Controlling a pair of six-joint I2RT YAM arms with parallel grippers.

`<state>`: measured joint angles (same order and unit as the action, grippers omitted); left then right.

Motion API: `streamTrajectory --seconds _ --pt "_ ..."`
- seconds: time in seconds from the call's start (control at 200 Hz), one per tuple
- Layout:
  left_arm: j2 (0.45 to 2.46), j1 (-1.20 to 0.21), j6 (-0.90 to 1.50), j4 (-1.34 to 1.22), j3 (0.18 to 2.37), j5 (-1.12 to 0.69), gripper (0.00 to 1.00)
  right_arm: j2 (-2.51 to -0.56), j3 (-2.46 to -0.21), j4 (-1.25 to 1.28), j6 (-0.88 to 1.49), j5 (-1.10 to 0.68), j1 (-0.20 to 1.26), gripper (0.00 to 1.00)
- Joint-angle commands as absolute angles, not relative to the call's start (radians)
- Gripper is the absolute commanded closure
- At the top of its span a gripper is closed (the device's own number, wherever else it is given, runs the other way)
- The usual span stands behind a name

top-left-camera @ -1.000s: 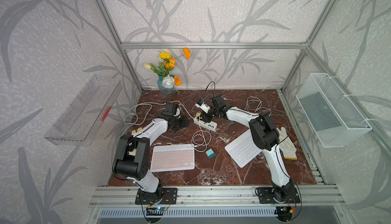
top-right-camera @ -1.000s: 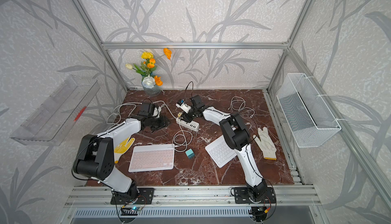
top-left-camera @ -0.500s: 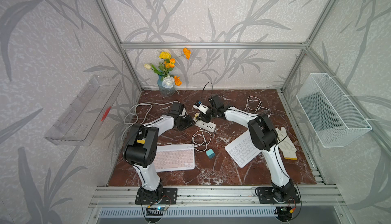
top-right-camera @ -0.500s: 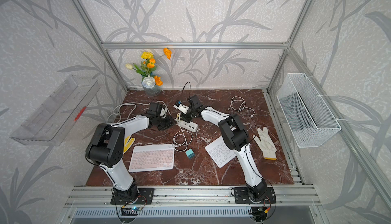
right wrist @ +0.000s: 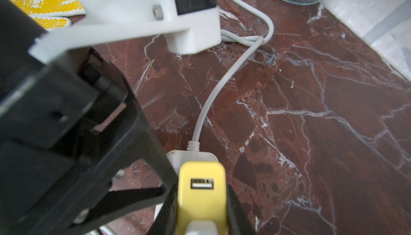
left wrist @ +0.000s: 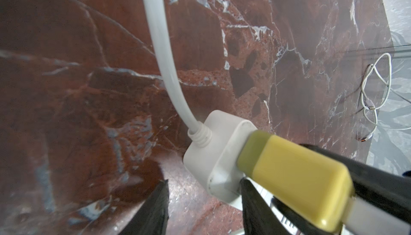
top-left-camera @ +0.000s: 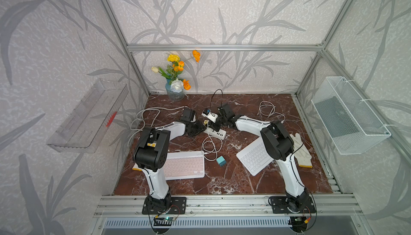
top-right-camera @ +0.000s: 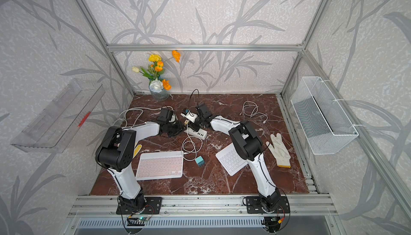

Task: Unplug the wireless keyboard
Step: Remove the plug from the socket.

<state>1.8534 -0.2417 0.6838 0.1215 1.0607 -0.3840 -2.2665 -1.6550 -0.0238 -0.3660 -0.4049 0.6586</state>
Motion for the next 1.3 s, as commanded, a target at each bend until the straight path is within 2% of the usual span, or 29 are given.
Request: streamTrajectory --seconds 0.0,0.23,0.4,0.635,0.775,0.92,1.095,1.295 --pt "1.889 -0.245 0.680 0.142 1.067 -0.377 0.51 -2.238 -1.642 -0.046 -0.345 -0.388 0.668 0.82" --pt "1.916 -0.245 0.637 0.213 1.067 -0.375 0.59 -2.240 -1.672 -0.028 -0.218 -0.425 0.650 0.83" --pt "1.934 -0.246 0.628 0.226 1.068 -0.384 0.60 -2.233 -1.665 0.040 -0.152 -0.458 0.655 0.83" --pt "1.950 -0.246 0.623 0.234 1.079 -0.389 0.61 -2.167 -1.553 0.143 -0.373 -0.300 0.722 0.83" --pt "1.955 -0.246 0.621 0.234 1.074 -0.393 0.61 -2.143 -1.518 0.204 -0.361 -0.224 0.720 0.83" --pt "1.952 -0.246 0.614 0.242 1.075 -0.388 0.61 -2.176 -1.628 0.075 -0.211 -0.391 0.663 0.83" --pt "1.953 -0.245 0.614 0.240 1.071 -0.391 0.61 -2.181 -1.651 0.060 -0.154 -0.544 0.633 0.82" --pt "1.933 -0.245 0.615 0.226 1.077 -0.406 0.59 -2.149 -1.612 0.066 -0.192 -0.488 0.646 0.82"
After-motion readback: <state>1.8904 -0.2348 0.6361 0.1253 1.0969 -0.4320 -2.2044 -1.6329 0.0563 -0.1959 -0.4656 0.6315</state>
